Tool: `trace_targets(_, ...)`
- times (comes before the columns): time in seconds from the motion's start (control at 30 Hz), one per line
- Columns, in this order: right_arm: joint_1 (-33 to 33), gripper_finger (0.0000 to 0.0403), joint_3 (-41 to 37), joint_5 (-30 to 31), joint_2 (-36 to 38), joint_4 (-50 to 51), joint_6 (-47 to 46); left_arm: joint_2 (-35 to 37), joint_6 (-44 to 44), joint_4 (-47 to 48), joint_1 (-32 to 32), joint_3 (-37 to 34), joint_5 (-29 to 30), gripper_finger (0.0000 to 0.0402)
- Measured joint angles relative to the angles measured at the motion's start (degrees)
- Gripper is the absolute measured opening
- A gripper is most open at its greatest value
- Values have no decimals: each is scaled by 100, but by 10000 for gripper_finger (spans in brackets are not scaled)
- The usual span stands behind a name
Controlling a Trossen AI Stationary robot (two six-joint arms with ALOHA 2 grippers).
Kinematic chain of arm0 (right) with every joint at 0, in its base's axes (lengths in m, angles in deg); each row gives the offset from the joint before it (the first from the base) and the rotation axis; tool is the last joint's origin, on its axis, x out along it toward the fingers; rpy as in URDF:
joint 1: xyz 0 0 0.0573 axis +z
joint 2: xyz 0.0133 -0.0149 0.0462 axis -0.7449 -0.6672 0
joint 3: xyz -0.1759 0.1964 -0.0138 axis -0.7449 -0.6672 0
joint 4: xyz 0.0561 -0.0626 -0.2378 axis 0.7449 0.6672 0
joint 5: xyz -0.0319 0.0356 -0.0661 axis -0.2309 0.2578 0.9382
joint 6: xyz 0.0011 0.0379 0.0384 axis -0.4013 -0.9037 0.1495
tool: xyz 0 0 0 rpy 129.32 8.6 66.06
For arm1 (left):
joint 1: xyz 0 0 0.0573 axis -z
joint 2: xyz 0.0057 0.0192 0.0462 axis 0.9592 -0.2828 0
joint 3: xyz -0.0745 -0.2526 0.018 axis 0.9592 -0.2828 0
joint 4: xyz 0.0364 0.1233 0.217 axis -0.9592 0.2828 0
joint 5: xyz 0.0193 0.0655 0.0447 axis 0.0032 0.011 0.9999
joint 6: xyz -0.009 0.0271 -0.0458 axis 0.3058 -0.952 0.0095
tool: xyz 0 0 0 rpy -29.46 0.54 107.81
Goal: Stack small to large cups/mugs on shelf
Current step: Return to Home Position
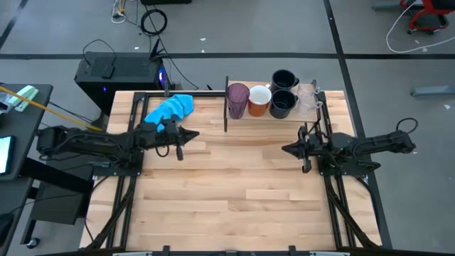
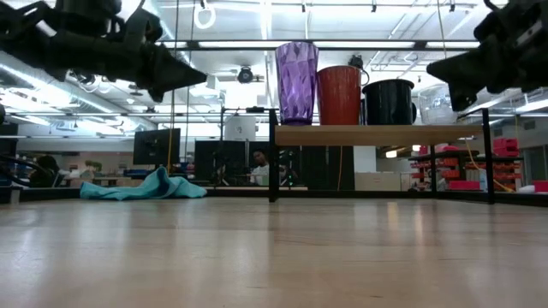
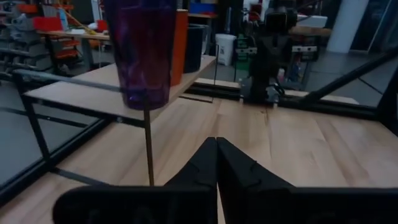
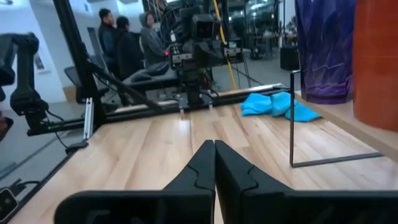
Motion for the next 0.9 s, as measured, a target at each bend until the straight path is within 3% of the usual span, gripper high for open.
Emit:
trace_targets(0.5,-7,14,-184,4,67,-75,-31,1190,223,-826,-107,-1390,52,8)
trace_targets(0.9,-7,16,-184,4,65,-75,-118,2755,704,1324,-583,-1471,-93,8)
